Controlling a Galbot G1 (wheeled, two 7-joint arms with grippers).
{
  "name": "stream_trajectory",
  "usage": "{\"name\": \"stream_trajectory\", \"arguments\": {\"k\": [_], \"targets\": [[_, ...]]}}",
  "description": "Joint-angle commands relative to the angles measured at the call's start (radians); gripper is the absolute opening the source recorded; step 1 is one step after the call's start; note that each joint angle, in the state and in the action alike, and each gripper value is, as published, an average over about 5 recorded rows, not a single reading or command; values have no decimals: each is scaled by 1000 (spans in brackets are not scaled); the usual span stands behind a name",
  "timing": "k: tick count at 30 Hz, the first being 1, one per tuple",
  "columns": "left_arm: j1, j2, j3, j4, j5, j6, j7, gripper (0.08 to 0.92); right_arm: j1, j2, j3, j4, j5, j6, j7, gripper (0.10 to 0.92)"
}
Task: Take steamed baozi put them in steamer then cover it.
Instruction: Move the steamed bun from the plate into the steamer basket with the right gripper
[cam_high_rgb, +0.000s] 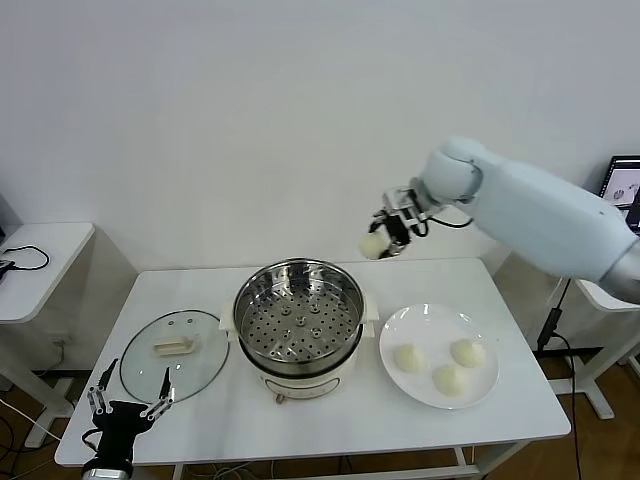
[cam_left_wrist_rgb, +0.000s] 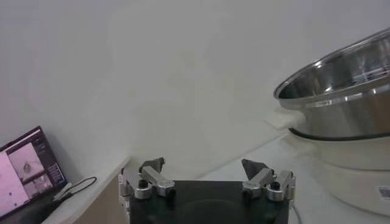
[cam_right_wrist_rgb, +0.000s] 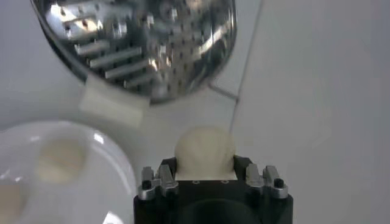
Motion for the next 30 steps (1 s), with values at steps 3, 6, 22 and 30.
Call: {"name": "stream_trajectory", "arguments": {"k": [3,6,22,30], "targets": [[5,-2,-12,4,-1,-1,0,823,67,221,-137,-3,45,103,81,585],[9,-5,-23,6,-2,-2,-1,823,46,287,-154,-63,-21,175,99,584],[23,-16,-56,3,-3,-11,-8,823,-119,423,-170,-260,-306,402,190,580],[19,-20,-55,4,-2,-12,-8,823,-152,440,-156,-321,-450,499,228,587]]}}
